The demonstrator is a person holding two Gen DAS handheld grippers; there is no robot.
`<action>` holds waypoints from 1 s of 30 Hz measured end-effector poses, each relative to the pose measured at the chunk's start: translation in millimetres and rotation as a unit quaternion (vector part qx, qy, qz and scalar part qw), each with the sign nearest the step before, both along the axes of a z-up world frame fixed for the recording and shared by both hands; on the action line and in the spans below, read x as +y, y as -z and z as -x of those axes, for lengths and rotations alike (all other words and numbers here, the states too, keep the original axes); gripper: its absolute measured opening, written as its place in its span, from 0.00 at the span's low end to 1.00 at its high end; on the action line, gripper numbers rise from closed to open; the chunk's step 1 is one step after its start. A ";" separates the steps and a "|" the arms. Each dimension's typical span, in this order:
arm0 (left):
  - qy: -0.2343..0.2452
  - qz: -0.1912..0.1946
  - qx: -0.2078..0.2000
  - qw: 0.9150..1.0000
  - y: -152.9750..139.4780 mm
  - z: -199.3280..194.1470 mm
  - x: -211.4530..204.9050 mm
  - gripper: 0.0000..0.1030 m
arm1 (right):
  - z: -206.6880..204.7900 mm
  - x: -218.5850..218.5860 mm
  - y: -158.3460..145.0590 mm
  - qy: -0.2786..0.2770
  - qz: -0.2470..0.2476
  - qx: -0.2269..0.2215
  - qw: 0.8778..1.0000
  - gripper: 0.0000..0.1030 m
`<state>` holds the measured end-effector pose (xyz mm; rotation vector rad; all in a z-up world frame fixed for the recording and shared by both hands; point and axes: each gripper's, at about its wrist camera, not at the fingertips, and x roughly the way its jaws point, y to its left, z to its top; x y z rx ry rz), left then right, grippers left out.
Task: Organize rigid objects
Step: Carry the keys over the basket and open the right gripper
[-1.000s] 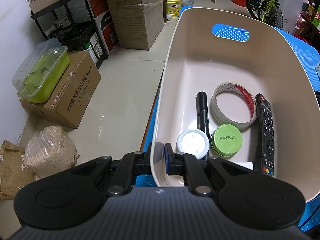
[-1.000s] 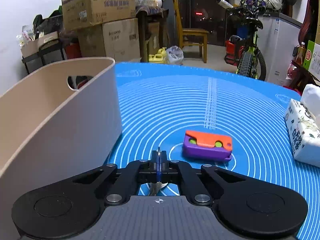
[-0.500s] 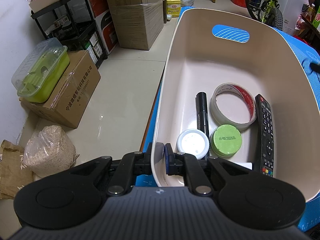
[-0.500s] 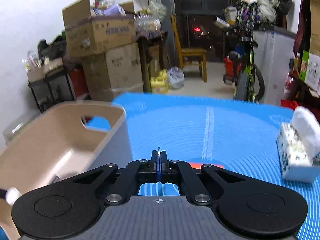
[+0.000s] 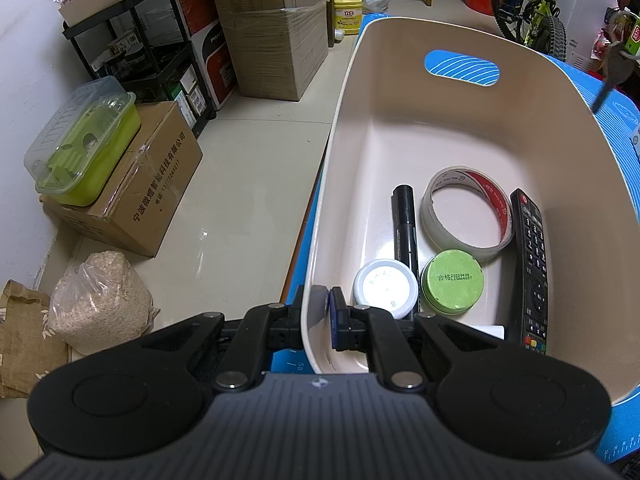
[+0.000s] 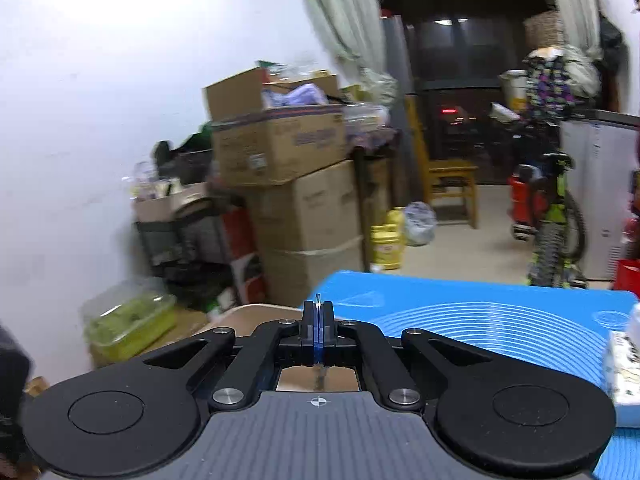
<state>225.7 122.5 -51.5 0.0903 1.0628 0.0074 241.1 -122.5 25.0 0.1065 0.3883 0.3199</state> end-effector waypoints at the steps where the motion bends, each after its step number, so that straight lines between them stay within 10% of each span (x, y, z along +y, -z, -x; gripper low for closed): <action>1: 0.000 0.000 0.000 1.000 0.0 0.0 0.0 0.12 | 1.5 4.1 0.3 -0.010 0.000 0.002 1.000 0.11; 30: 0.000 -0.002 0.000 1.000 -0.6 -0.2 0.0 0.12 | -9.5 72.9 79.7 -0.100 0.092 0.158 0.978 0.15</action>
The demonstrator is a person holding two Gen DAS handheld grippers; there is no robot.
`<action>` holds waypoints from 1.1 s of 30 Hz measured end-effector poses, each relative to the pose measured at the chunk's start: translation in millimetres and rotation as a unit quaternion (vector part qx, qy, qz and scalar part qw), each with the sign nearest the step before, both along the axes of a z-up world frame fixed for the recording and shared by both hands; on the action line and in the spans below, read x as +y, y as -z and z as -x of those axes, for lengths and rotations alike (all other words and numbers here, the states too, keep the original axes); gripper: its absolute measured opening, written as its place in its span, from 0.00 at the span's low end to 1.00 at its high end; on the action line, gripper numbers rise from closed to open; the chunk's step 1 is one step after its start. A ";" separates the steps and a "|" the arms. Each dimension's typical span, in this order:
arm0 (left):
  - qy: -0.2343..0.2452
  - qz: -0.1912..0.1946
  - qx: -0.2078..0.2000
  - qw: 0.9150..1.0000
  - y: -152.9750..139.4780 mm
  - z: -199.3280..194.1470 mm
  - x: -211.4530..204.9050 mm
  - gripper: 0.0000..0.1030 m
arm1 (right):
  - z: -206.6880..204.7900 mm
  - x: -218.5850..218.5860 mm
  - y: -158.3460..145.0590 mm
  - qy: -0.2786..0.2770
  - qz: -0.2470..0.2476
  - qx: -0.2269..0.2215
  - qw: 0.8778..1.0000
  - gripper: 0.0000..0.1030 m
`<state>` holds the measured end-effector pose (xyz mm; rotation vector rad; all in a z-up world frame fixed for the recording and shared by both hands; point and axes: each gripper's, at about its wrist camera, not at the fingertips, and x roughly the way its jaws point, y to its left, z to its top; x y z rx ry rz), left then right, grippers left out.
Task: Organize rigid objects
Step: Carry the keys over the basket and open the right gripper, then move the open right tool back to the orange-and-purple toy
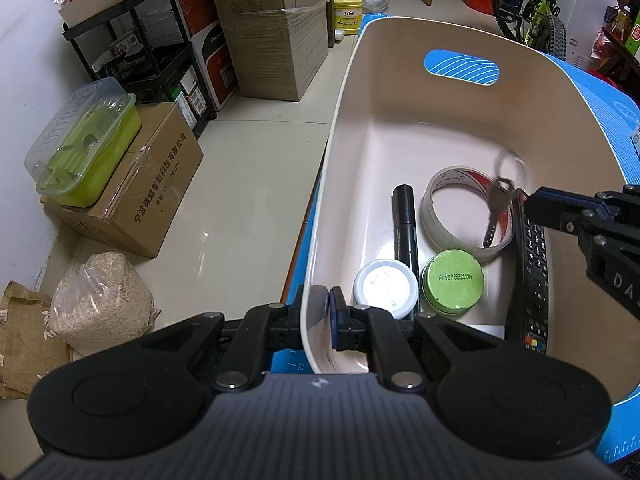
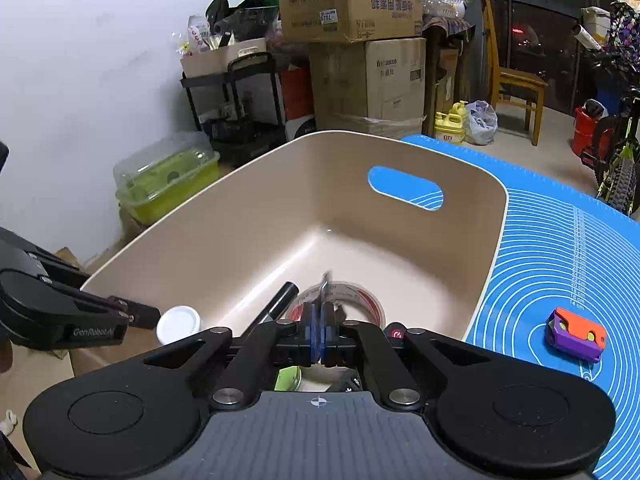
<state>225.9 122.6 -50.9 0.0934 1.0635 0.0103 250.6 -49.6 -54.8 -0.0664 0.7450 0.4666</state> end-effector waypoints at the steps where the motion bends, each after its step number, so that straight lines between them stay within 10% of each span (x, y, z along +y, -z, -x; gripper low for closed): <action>1: 0.000 0.000 0.000 1.000 0.0 0.0 0.1 0.12 | -0.7 1.4 0.3 -0.002 0.003 0.000 1.000 0.16; 3: 0.000 0.000 0.000 1.000 0.0 0.0 0.4 0.12 | 1.6 2.5 0.4 -0.003 0.009 -0.005 1.000 0.18; 8: 0.000 0.000 0.000 1.000 0.1 0.0 -0.1 0.12 | 6.6 -2.5 -8.7 -0.004 0.006 -0.031 0.999 0.62; 14: 0.000 0.000 0.000 1.000 0.1 0.1 0.4 0.12 | 10.9 -27.1 -30.8 0.031 -0.013 -0.085 0.996 0.81; 33: 0.000 0.001 0.000 1.000 0.5 0.3 0.5 0.12 | -32.1 -148.1 10.2 0.235 -0.024 -0.076 0.969 0.93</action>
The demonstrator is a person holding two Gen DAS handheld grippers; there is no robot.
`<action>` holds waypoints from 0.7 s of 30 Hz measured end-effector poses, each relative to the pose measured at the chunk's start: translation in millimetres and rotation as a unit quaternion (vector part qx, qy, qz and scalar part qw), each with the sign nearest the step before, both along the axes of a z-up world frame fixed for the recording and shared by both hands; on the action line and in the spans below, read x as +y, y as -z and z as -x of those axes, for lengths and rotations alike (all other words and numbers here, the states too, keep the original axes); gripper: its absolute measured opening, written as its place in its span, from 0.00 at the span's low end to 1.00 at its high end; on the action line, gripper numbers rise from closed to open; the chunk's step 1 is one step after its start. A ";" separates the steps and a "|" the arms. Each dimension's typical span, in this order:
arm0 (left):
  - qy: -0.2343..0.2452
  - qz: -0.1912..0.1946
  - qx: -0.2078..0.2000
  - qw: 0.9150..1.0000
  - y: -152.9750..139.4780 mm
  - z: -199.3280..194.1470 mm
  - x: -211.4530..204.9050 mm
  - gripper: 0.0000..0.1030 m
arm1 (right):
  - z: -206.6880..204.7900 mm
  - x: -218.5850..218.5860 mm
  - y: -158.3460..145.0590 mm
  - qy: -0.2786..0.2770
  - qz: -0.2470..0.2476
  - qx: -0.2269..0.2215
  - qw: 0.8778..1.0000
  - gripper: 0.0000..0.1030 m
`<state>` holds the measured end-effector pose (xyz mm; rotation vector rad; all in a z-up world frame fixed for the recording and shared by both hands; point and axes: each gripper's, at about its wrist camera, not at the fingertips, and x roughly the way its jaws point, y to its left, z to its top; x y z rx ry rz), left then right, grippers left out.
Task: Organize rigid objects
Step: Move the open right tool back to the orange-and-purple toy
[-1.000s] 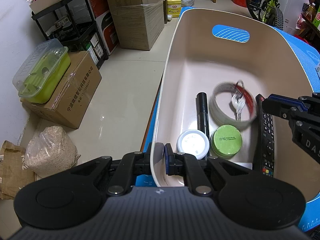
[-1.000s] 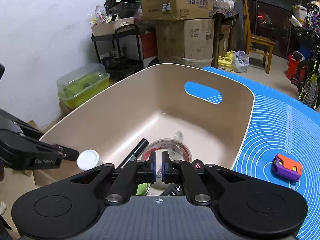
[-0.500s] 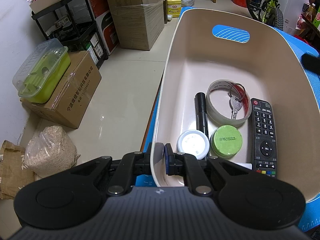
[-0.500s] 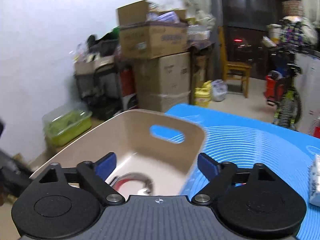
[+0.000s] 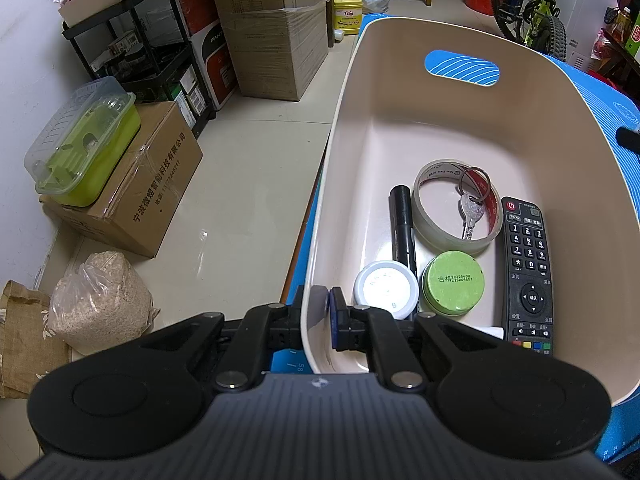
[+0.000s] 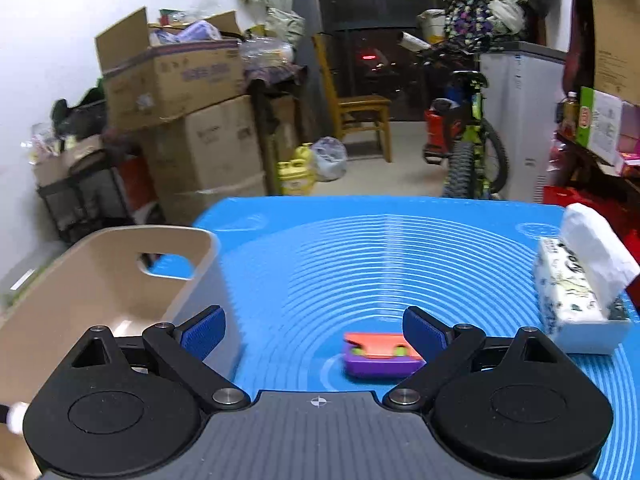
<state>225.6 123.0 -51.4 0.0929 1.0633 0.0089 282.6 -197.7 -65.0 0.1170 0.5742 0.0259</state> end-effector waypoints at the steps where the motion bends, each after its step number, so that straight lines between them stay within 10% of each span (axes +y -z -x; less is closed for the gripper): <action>1: 0.000 0.000 0.000 1.000 0.1 0.0 0.2 0.12 | -2.2 -1.6 4.3 0.001 0.011 0.002 1.000 0.92; 21: 0.003 -0.004 0.002 1.000 1.5 -1.6 -3.8 0.12 | -55.1 -21.1 83.0 0.016 0.068 0.069 0.995 0.92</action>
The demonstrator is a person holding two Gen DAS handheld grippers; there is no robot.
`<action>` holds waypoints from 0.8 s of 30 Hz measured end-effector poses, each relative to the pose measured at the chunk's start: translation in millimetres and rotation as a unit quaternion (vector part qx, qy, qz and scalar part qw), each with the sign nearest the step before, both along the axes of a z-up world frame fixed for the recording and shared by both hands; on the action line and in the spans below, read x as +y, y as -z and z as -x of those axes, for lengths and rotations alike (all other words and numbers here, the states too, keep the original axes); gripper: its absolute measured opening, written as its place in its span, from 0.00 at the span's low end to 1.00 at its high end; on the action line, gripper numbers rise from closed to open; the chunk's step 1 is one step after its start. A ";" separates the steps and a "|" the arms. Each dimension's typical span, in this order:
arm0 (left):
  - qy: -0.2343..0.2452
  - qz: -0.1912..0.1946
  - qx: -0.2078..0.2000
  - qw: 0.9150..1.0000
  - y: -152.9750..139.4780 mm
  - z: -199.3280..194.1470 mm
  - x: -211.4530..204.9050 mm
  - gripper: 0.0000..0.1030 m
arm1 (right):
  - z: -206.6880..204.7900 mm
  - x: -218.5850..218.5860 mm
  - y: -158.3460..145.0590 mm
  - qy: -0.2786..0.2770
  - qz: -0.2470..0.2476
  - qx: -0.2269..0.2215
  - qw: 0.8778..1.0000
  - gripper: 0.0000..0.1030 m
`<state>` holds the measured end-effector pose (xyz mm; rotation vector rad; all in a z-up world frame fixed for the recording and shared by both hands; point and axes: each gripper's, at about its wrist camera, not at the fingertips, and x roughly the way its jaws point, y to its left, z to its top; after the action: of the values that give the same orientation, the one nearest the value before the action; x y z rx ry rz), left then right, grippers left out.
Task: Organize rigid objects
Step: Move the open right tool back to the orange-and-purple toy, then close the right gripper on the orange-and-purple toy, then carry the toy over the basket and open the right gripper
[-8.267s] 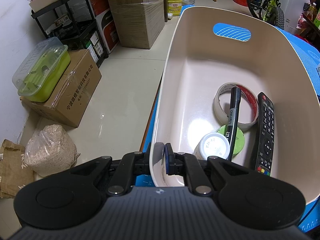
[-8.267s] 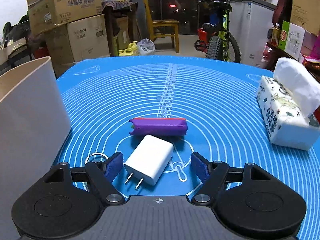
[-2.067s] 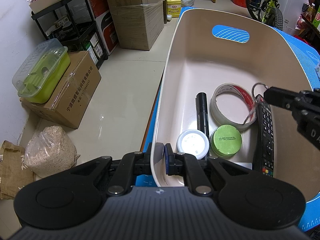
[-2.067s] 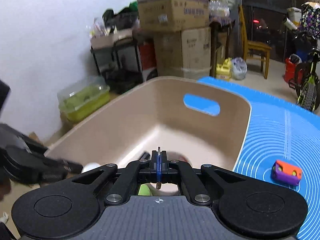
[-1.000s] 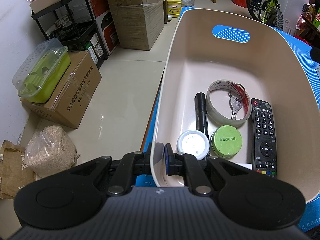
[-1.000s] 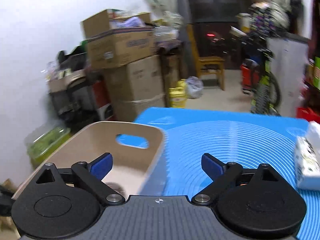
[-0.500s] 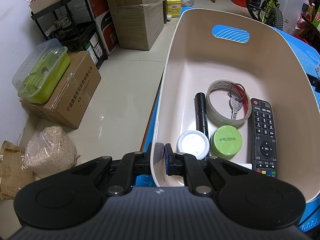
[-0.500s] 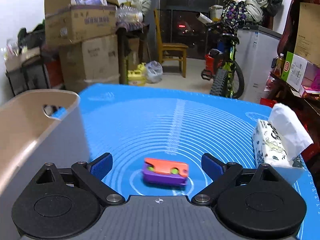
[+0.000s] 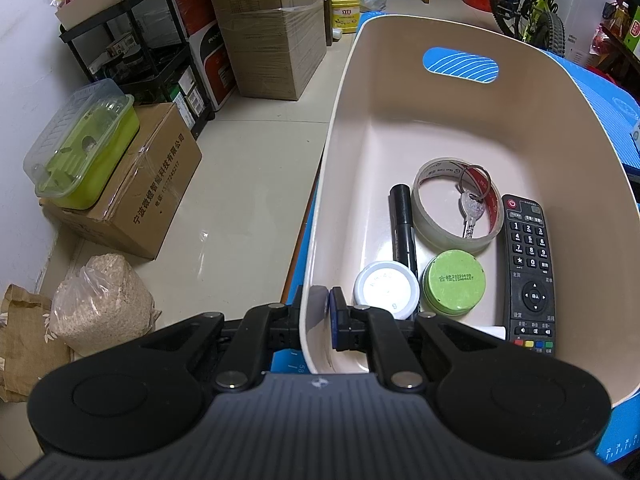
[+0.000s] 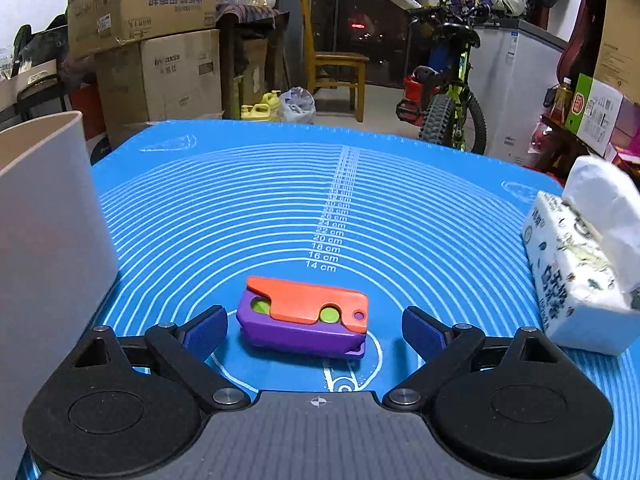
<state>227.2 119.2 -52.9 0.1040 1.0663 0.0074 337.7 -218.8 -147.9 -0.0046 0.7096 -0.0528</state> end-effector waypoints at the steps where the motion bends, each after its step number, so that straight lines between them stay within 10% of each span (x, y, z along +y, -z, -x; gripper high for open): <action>1: 0.000 -0.001 0.000 1.000 0.3 -0.1 -0.3 0.12 | -1.4 0.3 2.1 0.000 -0.002 0.001 1.000 0.91; 10: 0.001 -0.003 0.000 1.000 0.6 0.1 -1.1 0.12 | -5.6 8.6 2.8 -0.006 -0.005 0.002 1.000 0.70; 24: 0.001 -0.005 -0.001 1.000 0.5 0.1 -1.5 0.12 | 23.9 7.0 -33.8 0.012 0.013 -0.031 0.999 0.70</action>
<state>227.1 117.7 -53.4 0.1145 1.0649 0.0119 313.8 -211.8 -114.2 -0.0201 0.6478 -0.0846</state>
